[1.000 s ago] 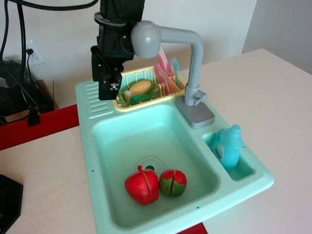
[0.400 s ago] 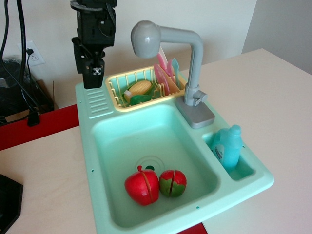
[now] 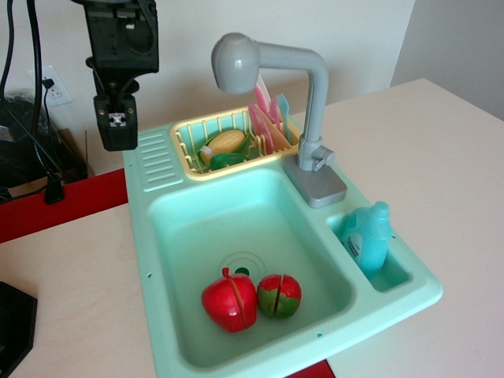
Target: Turn faucet front to right
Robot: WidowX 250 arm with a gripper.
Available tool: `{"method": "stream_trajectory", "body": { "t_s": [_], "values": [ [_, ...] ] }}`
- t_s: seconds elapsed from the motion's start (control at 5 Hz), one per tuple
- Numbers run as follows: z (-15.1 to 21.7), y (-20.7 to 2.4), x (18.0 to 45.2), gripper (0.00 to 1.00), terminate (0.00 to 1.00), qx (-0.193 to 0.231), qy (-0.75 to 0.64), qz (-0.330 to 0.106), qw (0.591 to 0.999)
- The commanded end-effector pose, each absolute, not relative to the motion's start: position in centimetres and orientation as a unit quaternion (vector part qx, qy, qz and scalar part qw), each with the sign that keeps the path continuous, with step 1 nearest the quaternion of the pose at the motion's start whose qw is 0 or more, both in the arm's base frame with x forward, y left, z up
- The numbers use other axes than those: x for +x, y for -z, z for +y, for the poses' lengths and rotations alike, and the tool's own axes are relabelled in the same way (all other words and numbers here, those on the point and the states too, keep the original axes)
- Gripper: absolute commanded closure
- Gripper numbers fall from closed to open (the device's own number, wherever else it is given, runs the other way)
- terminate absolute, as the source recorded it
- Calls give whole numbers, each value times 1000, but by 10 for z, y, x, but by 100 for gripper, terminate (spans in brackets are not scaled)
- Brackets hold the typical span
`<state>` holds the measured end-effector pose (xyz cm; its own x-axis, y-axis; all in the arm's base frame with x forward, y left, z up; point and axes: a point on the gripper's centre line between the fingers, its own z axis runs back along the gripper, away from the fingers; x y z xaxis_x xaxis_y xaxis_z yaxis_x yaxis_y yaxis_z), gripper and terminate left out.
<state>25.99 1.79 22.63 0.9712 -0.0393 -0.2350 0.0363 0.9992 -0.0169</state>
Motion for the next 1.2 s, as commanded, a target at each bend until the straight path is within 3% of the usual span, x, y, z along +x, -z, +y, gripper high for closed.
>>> {"method": "stream_trajectory", "body": {
  "t_s": [0.0, 0.8, 1.0],
  "values": [
    [21, -244, 242, 0, 0, 3, 20, 88, 996],
    [28, -246, 232, 0, 0, 3, 14, 83, 996],
    [28, -246, 232, 0, 100, 3, 14, 83, 996]
  ]
}}
